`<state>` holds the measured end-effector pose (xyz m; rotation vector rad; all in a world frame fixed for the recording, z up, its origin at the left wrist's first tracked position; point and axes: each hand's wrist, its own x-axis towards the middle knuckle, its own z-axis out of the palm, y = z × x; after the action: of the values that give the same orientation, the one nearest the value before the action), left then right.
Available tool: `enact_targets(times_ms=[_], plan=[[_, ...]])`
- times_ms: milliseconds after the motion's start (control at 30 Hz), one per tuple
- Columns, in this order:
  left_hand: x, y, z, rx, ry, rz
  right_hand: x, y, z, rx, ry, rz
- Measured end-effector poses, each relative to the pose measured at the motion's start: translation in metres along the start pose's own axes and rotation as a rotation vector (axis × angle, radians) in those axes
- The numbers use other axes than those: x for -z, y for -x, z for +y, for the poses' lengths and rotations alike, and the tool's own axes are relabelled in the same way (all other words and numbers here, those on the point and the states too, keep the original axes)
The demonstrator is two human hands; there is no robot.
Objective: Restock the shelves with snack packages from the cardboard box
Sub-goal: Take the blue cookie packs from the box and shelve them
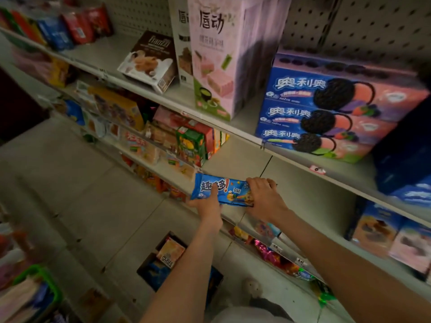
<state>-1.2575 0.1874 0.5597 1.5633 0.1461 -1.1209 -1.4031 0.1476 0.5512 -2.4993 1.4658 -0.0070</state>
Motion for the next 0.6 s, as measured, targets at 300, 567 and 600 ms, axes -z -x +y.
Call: enact_targets(times_ms=[300, 567, 600], plan=[[-0.043, -0.069, -0.021, 0.156, -0.090, -0.236, -0.028, -0.038, 0.030, -0.164, -0.095, -0.024], [-0.077, -0.110, -0.042, -0.042, -0.373, -0.202, -0.045, -0.063, 0.060, -0.270, -0.236, -0.049], [-0.081, -0.113, -0.045, -0.055, -0.389, -0.201, -0.045, -0.064, 0.064, -0.283, -0.253, -0.060]])
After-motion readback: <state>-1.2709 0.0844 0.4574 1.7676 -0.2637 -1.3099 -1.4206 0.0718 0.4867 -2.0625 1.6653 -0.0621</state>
